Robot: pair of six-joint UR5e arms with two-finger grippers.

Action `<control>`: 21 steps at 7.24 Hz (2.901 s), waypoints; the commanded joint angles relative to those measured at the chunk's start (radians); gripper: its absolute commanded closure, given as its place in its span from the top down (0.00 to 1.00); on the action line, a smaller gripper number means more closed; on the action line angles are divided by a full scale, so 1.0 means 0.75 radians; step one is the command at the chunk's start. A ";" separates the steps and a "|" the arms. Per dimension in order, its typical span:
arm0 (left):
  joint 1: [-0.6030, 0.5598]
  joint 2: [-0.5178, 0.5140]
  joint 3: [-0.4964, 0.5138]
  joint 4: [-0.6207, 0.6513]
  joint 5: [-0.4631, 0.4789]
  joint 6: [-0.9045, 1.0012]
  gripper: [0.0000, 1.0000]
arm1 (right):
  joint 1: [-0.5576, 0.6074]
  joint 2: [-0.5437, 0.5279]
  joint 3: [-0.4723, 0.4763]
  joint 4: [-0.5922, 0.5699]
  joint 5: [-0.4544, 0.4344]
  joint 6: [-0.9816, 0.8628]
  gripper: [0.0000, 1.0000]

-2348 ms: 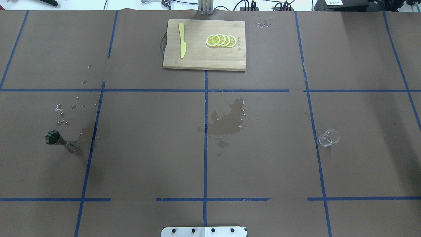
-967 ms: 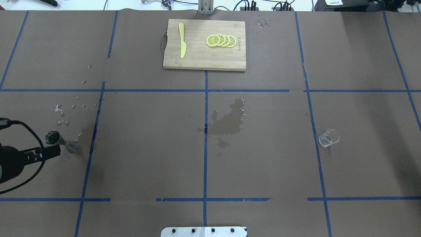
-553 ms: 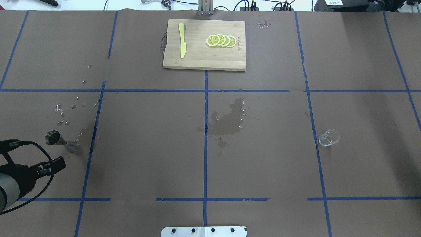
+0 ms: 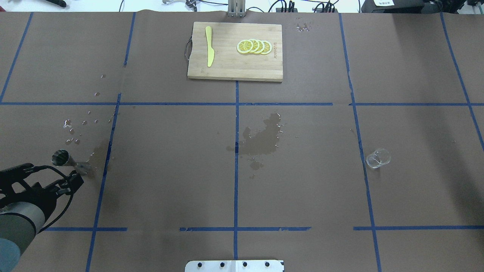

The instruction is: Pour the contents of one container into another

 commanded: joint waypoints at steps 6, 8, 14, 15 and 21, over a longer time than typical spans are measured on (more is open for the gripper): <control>0.130 -0.134 0.332 -0.009 0.458 -0.019 0.98 | -0.002 0.000 0.000 0.000 0.000 -0.001 1.00; 0.116 -0.165 0.399 -0.036 0.456 -0.020 0.98 | 0.000 0.000 0.000 0.000 -0.002 0.001 1.00; 0.026 -0.244 0.474 -0.040 0.456 -0.015 0.94 | 0.000 -0.002 -0.006 -0.002 0.000 -0.001 1.00; 0.019 -0.338 0.547 -0.040 0.456 -0.015 0.86 | 0.000 -0.004 -0.014 -0.002 0.000 -0.001 1.00; -0.017 -0.296 0.532 -0.040 0.456 -0.013 0.79 | 0.000 -0.002 -0.008 -0.002 0.000 -0.003 1.00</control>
